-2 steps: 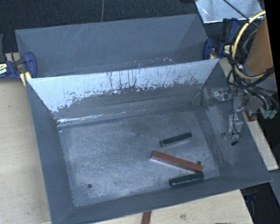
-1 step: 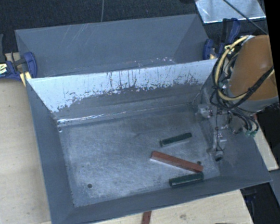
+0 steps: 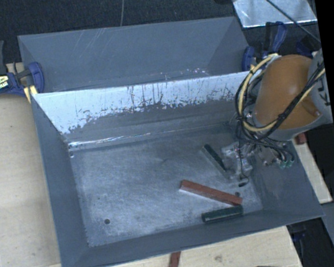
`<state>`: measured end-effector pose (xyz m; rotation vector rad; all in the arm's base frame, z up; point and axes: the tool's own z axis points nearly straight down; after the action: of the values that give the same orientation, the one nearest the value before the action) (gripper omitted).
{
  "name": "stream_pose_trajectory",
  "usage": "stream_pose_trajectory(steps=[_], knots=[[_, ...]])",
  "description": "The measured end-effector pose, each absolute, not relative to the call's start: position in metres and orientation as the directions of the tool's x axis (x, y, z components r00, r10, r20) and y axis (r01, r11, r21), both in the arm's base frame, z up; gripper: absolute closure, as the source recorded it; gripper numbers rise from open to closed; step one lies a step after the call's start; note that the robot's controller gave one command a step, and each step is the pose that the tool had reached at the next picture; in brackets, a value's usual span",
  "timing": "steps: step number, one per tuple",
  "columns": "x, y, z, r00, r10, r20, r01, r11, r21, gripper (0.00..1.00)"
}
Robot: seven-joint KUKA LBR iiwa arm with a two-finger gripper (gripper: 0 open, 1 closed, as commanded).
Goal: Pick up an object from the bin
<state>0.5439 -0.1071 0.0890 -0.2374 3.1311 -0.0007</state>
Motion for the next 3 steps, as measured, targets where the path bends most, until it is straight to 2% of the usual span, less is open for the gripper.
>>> stream_pose_trajectory(steps=[1,3], knots=[[0.5438,-0.1071,0.0888,-0.988,-0.152,-0.001,-0.152,0.988,-0.001,0.00],[0.5438,-0.1070,0.0888,-0.989,-0.151,-0.001,-0.151,0.989,-0.001,0.00]])
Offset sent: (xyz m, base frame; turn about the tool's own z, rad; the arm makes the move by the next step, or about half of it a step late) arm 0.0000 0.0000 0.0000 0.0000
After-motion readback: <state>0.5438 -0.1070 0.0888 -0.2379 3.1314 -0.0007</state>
